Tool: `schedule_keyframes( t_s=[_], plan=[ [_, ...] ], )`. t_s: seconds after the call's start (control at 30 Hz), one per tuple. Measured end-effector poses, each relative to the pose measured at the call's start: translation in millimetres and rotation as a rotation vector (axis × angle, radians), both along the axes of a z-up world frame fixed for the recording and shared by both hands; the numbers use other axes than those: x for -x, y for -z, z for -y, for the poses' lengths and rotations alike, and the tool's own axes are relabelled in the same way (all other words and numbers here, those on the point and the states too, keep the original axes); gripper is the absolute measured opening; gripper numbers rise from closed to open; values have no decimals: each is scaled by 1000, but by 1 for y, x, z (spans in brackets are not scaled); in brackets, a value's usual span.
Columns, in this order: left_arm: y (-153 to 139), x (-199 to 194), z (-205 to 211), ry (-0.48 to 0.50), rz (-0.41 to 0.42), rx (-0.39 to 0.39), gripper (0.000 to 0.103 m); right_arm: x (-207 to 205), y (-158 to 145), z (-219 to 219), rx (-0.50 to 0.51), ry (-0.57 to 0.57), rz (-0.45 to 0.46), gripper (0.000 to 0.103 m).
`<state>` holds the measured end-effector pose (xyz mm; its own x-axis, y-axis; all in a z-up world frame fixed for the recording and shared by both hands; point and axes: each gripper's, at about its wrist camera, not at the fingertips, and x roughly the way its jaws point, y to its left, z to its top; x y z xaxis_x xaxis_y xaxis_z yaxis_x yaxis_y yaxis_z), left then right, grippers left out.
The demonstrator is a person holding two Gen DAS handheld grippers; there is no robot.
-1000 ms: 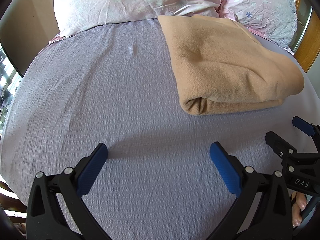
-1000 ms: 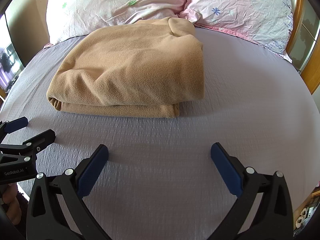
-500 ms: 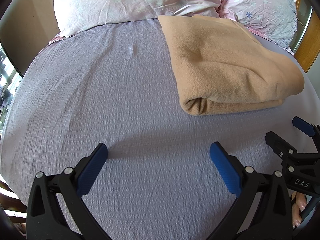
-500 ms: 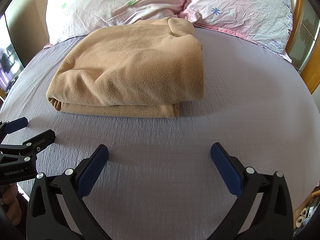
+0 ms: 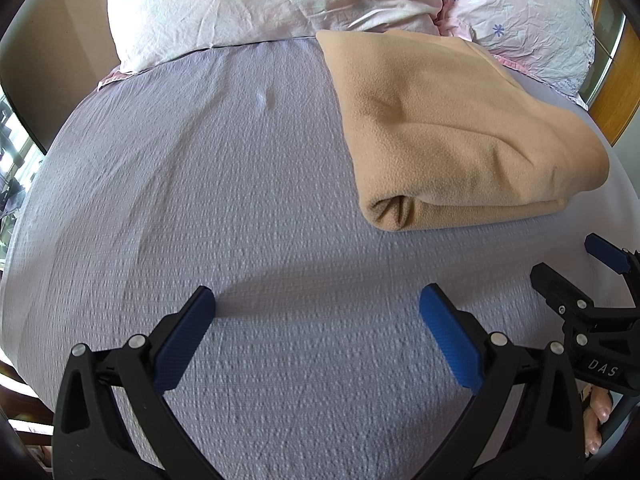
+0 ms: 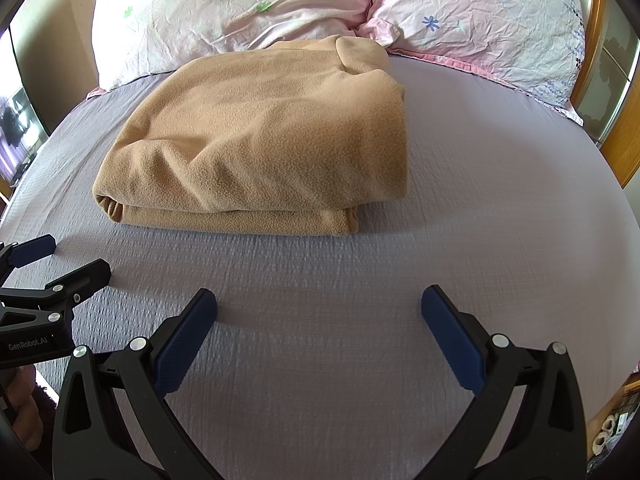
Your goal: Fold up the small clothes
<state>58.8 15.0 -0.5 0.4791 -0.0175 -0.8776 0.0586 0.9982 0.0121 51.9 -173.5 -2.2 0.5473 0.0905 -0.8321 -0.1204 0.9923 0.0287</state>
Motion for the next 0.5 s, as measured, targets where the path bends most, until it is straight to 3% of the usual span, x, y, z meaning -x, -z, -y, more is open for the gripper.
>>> schedule_keyframes(
  t_s=[0.5],
  plan=[
    [0, 0, -1, -6, 8, 0, 101, 0, 0, 1, 0, -1, 1, 102]
  ],
)
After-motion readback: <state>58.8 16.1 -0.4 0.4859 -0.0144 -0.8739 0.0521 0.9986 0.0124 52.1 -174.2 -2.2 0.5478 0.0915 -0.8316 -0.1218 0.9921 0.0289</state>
